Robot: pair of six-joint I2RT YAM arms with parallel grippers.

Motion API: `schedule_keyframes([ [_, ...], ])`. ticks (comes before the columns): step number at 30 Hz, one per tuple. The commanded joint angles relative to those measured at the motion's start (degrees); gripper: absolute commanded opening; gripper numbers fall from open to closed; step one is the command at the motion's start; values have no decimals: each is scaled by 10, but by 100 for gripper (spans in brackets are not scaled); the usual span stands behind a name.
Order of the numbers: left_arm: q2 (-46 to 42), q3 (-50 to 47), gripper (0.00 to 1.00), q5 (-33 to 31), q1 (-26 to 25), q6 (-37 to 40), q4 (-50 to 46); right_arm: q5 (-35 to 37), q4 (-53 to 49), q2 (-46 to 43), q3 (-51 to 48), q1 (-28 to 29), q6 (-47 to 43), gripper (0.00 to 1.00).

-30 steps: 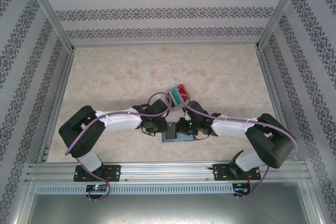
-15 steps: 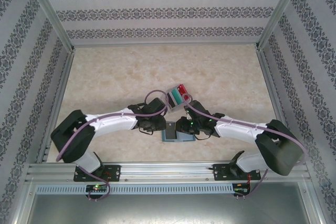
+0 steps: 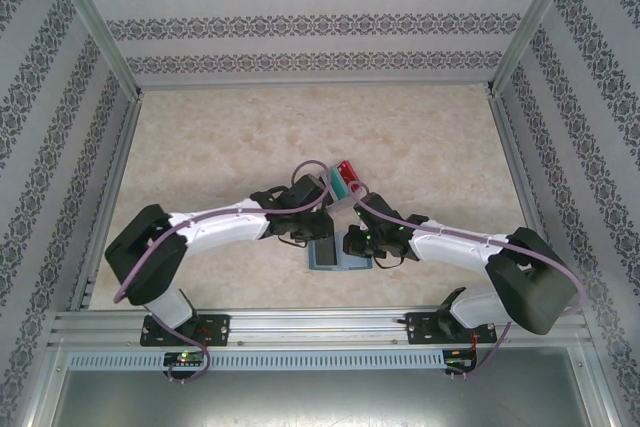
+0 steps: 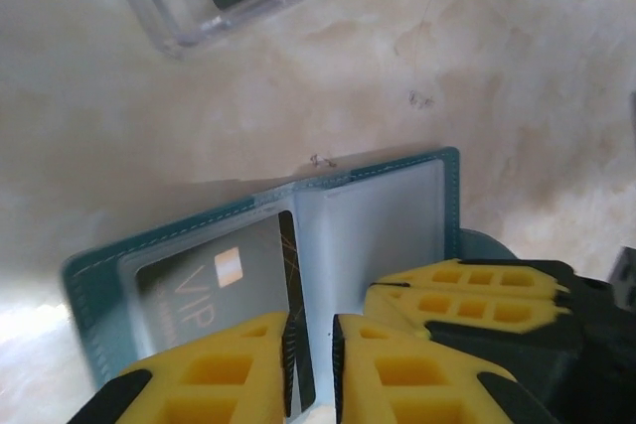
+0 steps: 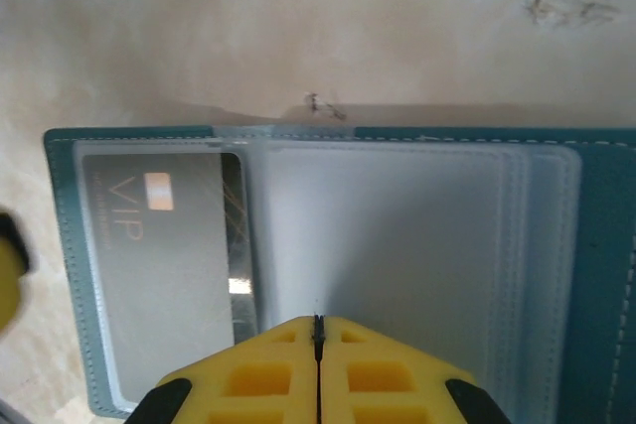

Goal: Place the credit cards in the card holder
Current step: Insert the credit card into the card slot, then pick up the credit card from the storage box.

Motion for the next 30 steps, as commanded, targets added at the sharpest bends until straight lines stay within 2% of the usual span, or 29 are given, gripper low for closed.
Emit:
schedule_keyframes([
  [1,32,3,17,15,-6,-9,15,29,-19,3,-10,-11,-10,6],
  [8,58,-41,11,-24,-6,-28,-19,45,-62,-21,-26,-37,-31,7],
  [13,54,-33,12,-36,-6,-7,-33,30,-74,-54,-18,-53,-57,14],
  [15,49,-16,15,-27,-6,9,-36,11,-82,-73,2,-59,-75,17],
  [17,35,1,22,-19,-6,22,-35,23,-104,-97,25,-66,-88,18],
  [19,13,16,25,-26,-5,28,-37,35,-117,-117,47,-80,-110,27],
  [21,-10,38,32,-53,-2,30,-57,45,-119,-126,68,-97,-145,28],
  [26,-40,59,33,-106,40,14,-111,30,-162,-62,169,-127,-249,29],
  [30,-38,16,39,-59,117,-32,-42,18,-206,41,273,-127,-301,26],
])
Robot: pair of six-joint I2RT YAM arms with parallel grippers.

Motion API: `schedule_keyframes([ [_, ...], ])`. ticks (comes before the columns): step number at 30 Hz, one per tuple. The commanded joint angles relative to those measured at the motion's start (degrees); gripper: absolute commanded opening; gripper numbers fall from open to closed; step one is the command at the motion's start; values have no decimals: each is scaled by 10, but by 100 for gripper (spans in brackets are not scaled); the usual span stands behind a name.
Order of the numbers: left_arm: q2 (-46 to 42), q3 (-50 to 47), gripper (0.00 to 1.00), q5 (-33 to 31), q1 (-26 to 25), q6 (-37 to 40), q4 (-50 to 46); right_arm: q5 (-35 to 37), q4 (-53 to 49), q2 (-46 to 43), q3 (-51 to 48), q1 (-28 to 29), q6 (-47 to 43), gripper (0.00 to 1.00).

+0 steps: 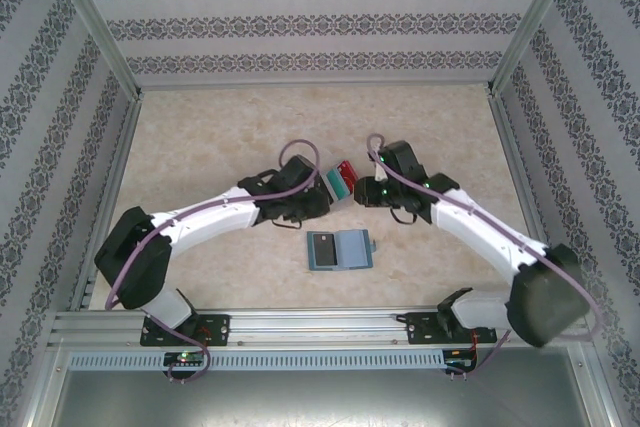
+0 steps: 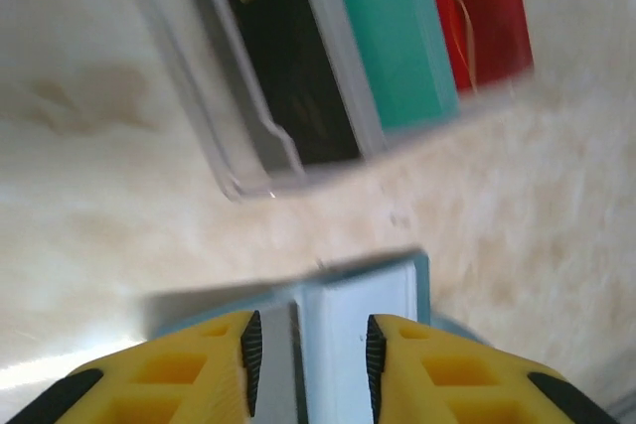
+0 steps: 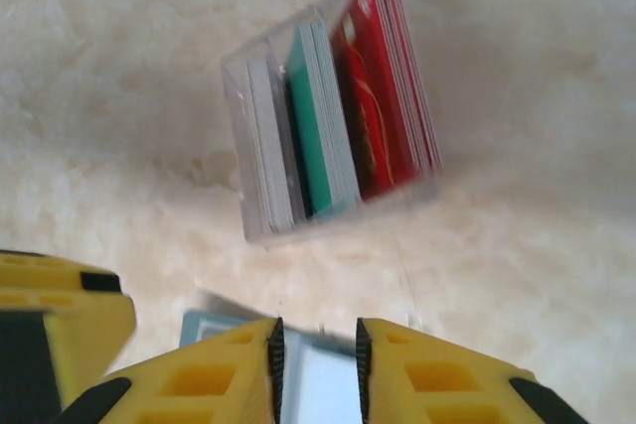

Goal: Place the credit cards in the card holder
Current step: Pick up the credit card from the storage box.

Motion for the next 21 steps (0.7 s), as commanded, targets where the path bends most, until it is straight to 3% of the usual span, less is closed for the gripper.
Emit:
schedule_keyframes([
  [1,15,-31,40,16,61,-43,24,-10,-60,75,67,-1,-77,25],
  [8,83,28,53,77,99,-56,80,46,-112,205,193,23,-115,24],
  [21,179,67,55,115,106,-103,143,89,-150,290,277,39,-134,30],
])
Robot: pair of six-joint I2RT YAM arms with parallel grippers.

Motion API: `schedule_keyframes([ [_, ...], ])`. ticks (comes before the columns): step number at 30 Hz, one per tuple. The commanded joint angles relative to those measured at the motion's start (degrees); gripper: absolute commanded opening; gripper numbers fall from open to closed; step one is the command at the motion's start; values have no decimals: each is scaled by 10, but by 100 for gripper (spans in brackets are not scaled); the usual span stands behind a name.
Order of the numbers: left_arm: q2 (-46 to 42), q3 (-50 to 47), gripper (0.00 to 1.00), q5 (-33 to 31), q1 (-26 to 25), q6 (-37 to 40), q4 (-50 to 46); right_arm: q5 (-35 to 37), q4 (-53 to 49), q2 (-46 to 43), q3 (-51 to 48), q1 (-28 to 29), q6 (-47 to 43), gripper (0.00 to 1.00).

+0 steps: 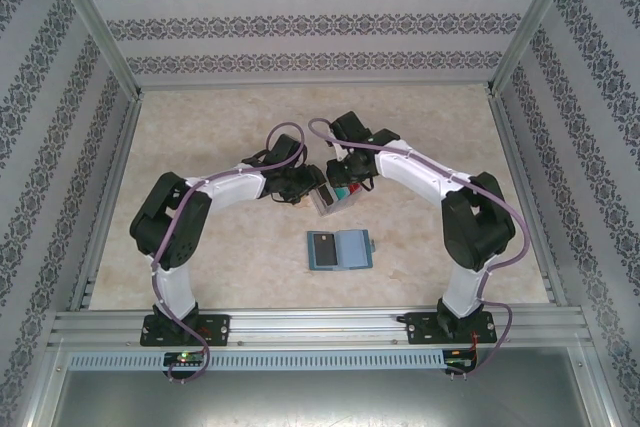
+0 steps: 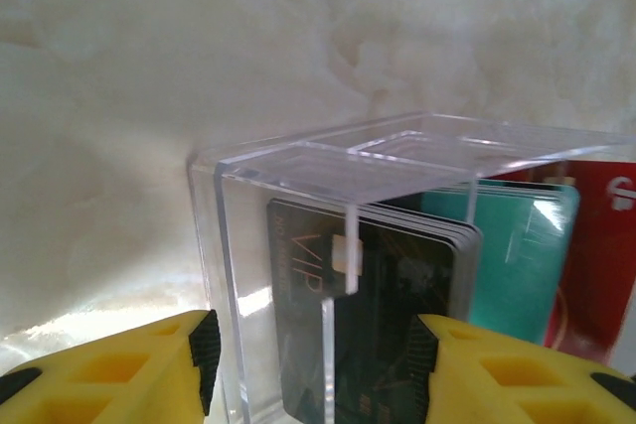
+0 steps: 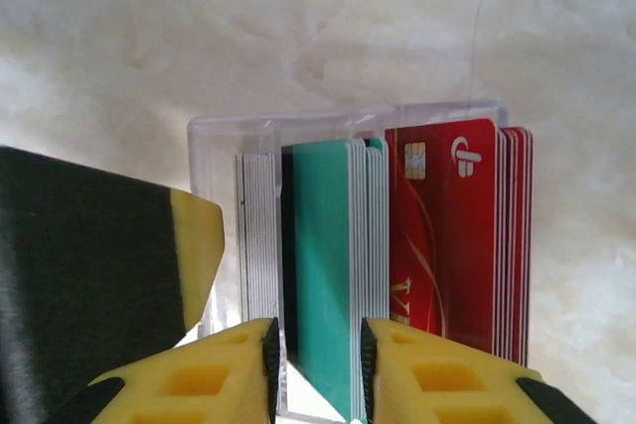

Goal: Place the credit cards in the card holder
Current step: Pick up the credit card from the storage box.

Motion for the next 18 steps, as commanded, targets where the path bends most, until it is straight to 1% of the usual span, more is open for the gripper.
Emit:
schedule_keyframes([
  [1,12,9,54,18,6,-22,32,26,-29,19,25,7,-12,30],
  [3,14,6,51,18,6,-25,34,32,-35,27,32,8,-11,30],
  [8,8,-12,50,16,6,-33,41,42,-37,36,37,10,-8,31],
  [11,6,-20,48,16,6,-35,40,46,-36,40,37,11,-7,31],
  [14,-3,-30,49,15,6,-32,46,53,-38,47,41,13,-10,33],
  [18,-5,-33,47,8,6,-26,38,63,-45,62,48,17,-16,34],
])
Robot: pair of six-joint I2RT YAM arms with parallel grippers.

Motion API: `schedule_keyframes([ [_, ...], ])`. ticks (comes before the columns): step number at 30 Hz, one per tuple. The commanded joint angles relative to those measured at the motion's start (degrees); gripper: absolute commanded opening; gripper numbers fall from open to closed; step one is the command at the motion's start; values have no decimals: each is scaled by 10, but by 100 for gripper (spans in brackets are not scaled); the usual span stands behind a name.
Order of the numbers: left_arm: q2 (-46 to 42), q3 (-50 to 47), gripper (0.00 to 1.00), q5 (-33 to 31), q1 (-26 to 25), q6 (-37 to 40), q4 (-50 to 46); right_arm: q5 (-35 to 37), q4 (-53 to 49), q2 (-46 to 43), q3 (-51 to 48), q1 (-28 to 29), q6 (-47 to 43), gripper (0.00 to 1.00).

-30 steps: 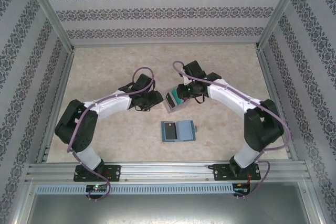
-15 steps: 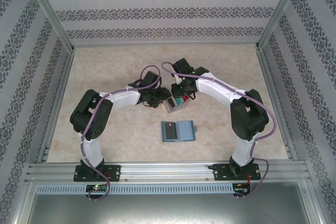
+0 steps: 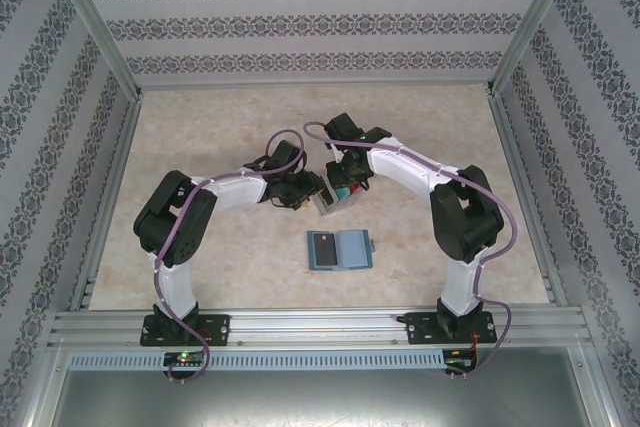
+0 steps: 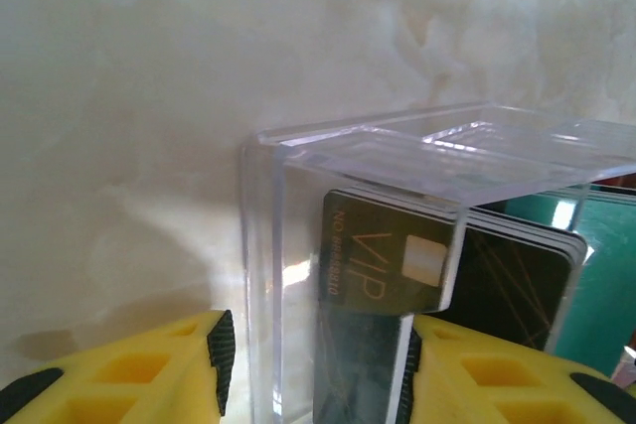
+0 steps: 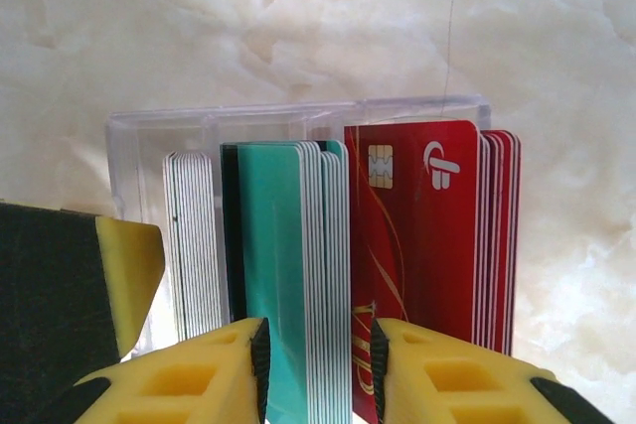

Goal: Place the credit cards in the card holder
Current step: Pick up the credit card from the storage box.

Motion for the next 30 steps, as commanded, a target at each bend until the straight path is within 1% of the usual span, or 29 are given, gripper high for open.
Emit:
schedule_keyframes([
  [1,-15,-5,45,-5,6,-1,4,26,-17,21,20,11,-12,34],
  [4,-12,-11,43,-2,6,1,7,48,-23,33,28,17,-17,35],
  [5,-8,-10,40,-2,6,3,3,55,-26,36,33,20,-19,35],
  [8,-9,-16,38,-2,6,0,6,125,-32,46,42,38,-23,35],
  [9,-10,-20,37,-2,6,-2,8,145,-37,51,47,42,-22,35],
  [15,-14,-31,37,-4,6,0,8,213,-34,51,50,53,-24,33],
  [17,-14,-31,37,-3,6,0,7,221,-34,48,50,53,-27,33],
  [23,-17,-37,37,-3,6,0,10,207,-29,32,48,53,-33,31],
  [30,-18,-37,37,-2,6,0,11,218,-33,22,51,56,-37,32],
])
